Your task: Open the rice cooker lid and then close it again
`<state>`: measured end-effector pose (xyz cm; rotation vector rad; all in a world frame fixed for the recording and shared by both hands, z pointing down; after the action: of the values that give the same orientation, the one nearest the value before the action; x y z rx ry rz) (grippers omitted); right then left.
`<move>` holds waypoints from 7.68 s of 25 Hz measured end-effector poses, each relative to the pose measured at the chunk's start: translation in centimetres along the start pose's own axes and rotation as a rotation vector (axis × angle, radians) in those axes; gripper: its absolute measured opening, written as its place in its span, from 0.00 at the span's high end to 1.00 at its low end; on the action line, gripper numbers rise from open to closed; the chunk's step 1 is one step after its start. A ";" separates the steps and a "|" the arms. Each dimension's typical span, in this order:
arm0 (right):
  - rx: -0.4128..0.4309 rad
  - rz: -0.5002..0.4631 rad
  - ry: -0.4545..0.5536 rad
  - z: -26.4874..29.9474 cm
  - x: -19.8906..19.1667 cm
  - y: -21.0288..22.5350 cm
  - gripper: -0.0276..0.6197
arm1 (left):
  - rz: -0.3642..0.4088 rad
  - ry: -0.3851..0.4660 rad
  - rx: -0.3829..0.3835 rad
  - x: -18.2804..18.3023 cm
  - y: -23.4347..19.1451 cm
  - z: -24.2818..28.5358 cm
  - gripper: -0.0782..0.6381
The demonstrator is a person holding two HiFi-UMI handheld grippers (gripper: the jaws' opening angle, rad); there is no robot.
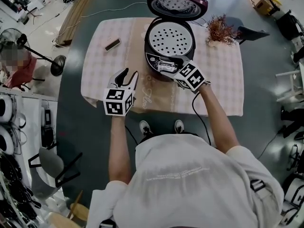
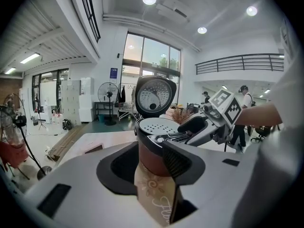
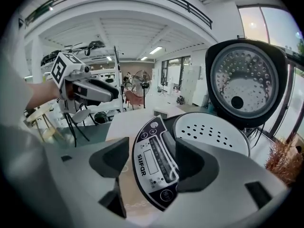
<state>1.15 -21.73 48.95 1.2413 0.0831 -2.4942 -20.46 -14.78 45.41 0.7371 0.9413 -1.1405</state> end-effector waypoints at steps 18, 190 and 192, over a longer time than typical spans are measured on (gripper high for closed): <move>-0.141 0.061 0.154 -0.7 -0.2 0.2 0.50 | 0.082 0.013 -0.030 2.4 -0.3 1.8 0.66; -0.398 0.257 0.238 -4.9 -1.3 4.9 0.56 | 0.389 -0.097 -0.598 5.4 2.9 16.4 0.44; -0.390 0.268 0.228 -4.7 -1.6 5.0 0.56 | 0.338 -0.099 -0.586 5.5 2.7 16.5 0.46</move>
<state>7.27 -24.98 47.85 1.2644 0.4110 -1.9831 -13.28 -30.72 47.68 0.3362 0.9588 -0.5529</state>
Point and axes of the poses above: the fingertips, and each gripper's own axes: z forward along the fingers, y to its right, x out of its top, the point moved 8 cm from there along -z, backward along the fingers, and after that the axes turned 12 degrees about x, right-handed, at the moved point
